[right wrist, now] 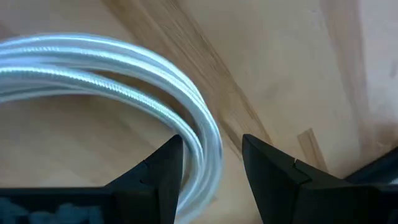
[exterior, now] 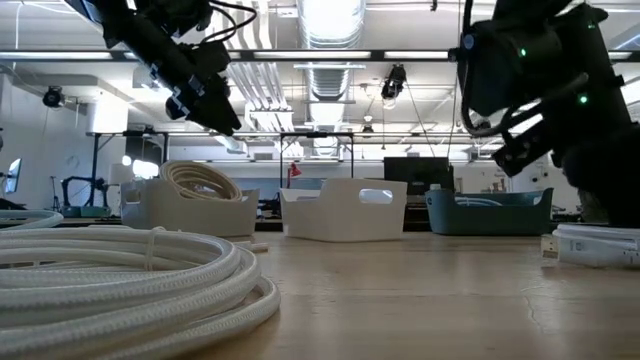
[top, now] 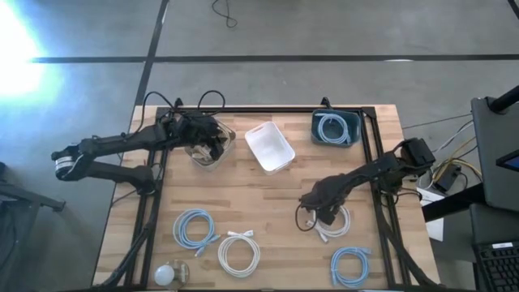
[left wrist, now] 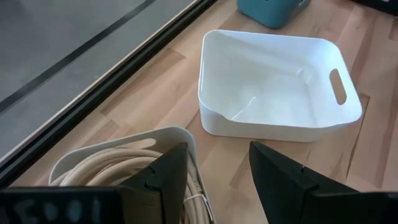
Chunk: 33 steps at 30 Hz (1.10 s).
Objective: Sort HDMI cables
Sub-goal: Put the top white hdmi cable into the white bin
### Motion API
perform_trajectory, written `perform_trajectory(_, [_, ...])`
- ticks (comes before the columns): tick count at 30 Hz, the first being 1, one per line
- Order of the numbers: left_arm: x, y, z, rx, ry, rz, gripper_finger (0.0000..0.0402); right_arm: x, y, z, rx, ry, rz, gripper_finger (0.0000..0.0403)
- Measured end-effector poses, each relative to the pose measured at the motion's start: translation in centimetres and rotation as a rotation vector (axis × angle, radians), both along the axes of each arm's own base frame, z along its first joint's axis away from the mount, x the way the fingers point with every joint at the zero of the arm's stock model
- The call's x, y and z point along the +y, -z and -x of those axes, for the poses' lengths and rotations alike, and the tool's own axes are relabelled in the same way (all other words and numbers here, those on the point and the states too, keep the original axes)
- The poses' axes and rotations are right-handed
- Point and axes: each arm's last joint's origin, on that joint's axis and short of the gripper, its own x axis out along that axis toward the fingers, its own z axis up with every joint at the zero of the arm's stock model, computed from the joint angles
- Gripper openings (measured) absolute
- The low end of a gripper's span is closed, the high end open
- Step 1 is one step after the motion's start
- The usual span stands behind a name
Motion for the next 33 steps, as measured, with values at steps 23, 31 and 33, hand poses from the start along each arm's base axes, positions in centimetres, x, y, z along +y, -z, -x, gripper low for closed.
perform_trajectory(23, [0.0,0.0,0.0,-0.003,0.001,0.006,0.0177,0.0,-2.5,-2.3,-0.208,-0.018,0.075,0.002])
perform_trajectory(31, [0.0,0.0,0.0,-0.006,0.001,0.003,0.0177,-2.6,-10.0,-4.7,-0.594,-0.042,0.693,0.0019])
perform_trajectory(33, [0.0,0.0,0.0,-0.006,0.002,0.003,0.0177,-3.6,-11.8,-5.3,-0.673,0.001,0.841,0.0019])
